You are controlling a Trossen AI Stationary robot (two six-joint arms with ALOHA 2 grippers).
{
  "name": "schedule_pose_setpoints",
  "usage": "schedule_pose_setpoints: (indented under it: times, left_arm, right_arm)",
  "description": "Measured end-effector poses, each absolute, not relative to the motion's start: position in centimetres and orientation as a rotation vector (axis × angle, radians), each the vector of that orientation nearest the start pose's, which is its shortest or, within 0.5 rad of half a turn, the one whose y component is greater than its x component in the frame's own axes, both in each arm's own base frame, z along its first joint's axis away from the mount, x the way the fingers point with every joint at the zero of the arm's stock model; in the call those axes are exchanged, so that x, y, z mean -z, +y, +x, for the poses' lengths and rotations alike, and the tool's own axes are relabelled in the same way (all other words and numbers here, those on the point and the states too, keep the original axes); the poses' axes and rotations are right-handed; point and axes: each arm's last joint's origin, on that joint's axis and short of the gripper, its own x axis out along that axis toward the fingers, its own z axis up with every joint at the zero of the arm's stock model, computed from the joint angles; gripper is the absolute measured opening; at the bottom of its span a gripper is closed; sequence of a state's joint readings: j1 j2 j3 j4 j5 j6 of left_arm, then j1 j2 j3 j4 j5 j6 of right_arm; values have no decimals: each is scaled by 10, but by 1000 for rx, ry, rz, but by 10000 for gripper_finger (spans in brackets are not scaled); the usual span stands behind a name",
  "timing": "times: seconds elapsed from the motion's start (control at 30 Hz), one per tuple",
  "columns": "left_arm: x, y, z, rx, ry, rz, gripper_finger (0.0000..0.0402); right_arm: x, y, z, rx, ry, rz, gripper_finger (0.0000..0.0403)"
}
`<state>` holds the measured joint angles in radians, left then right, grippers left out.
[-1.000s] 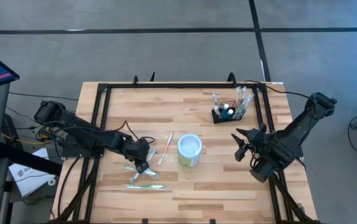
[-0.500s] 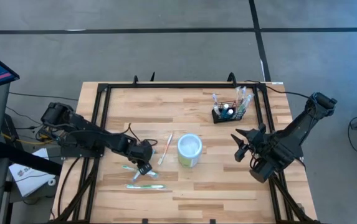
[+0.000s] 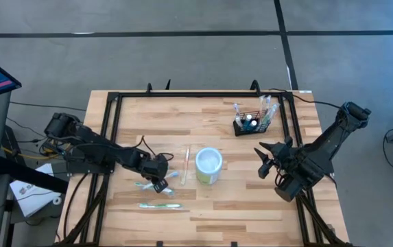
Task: Pick & Place toothbrushing station
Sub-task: Put the blue toothbrush into the wire organizer
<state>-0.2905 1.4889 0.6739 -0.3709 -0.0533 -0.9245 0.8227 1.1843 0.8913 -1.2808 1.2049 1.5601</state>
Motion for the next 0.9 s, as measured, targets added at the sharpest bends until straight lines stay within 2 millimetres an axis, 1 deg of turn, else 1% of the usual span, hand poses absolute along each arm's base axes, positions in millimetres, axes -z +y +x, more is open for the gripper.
schedule_pose_setpoints:
  times: [0.13,0.27,0.57,0.77,0.9]
  left_arm:
    - [-144,-68,236,-359,1124,-597,2]
    - [-153,-66,234,-365,1073,-592,0]
    - [-184,-62,226,-334,922,-587,1]
    - [-208,-56,217,-356,768,-527,1]
    - [-223,-52,212,-370,651,-455,1]
  right_arm:
    - [-257,108,137,738,352,127,133]
    - [-257,108,137,737,352,128,134]
    - [-257,108,137,737,352,128,134]
    - [-257,108,137,737,350,130,132]
    - [-257,109,138,736,329,133,134]
